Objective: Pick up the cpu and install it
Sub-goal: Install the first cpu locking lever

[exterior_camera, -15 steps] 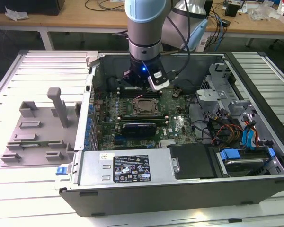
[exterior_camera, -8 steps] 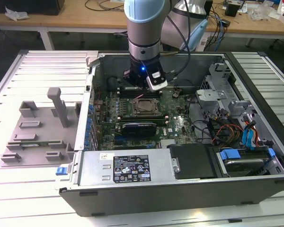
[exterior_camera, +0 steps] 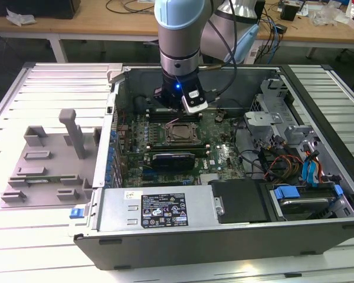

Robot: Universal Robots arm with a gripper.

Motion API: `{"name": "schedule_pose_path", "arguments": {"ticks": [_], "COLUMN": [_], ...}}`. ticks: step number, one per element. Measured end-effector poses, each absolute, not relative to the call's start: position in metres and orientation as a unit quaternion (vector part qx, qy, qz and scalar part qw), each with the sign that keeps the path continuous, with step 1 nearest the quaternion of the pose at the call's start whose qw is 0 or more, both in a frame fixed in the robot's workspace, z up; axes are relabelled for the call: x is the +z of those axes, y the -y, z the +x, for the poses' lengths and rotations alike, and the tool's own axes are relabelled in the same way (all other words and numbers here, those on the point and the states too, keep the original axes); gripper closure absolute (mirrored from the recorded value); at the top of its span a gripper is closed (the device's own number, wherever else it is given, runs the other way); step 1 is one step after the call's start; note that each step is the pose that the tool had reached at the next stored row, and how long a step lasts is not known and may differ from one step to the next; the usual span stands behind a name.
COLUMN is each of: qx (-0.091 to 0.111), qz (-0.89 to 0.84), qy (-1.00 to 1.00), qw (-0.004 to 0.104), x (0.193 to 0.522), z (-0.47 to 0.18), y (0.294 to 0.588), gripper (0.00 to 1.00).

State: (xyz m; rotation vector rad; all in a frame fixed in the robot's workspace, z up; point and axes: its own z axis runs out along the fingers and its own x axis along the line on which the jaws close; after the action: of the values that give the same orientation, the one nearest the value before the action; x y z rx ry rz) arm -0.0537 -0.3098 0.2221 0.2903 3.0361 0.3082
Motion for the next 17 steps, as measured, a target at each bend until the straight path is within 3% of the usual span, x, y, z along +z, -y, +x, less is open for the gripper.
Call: {"name": "schedule_pose_path", "arguments": {"ticks": [17], "qx": [0.100], "qz": [0.104], "qy": [-0.989], "qw": [0.039], "x": [0.2232], "z": [-0.0536], "y": [0.3045], "gripper": [0.89]}}
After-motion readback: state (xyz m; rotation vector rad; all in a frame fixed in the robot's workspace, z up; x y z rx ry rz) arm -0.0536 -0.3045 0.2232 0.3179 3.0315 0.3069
